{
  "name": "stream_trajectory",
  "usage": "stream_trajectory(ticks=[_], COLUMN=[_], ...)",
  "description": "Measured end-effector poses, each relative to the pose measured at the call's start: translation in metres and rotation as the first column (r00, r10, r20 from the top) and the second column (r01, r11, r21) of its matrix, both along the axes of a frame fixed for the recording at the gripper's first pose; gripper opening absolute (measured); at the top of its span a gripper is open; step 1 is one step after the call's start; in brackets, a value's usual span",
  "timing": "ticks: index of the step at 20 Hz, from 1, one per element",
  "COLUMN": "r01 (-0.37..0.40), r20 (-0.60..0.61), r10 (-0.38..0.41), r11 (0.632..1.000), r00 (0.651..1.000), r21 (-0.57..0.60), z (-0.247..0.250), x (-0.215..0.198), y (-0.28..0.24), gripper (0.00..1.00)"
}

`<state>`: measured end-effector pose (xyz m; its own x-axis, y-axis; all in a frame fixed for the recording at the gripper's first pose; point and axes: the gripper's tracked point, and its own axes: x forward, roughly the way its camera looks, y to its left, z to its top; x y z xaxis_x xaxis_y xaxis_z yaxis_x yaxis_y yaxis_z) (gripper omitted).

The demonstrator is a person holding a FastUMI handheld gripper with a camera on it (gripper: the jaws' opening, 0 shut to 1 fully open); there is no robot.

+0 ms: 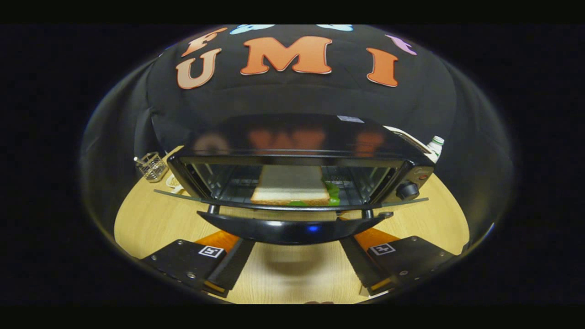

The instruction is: Open the toaster oven, put the food inside, and close the toaster oven door.

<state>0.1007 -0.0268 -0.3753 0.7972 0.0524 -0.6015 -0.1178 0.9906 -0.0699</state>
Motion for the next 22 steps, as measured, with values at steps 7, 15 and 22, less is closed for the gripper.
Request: stream_trajectory(ticks=[7,15,22], r01=[0.052,0.100,0.194], r20=[0.068,0.062,0.146], r10=[-0.051,-0.101,-0.202], r11=[0.999,0.995,0.979], r00=[0.996,0.993,0.968], r21=[-0.004,0.016,0.067], z=[0.019,0.028,0.110], x=[0.035,0.000,-0.033], y=[-0.008,-0.024,-0.048], gripper=[1.00,0.99,0.99])
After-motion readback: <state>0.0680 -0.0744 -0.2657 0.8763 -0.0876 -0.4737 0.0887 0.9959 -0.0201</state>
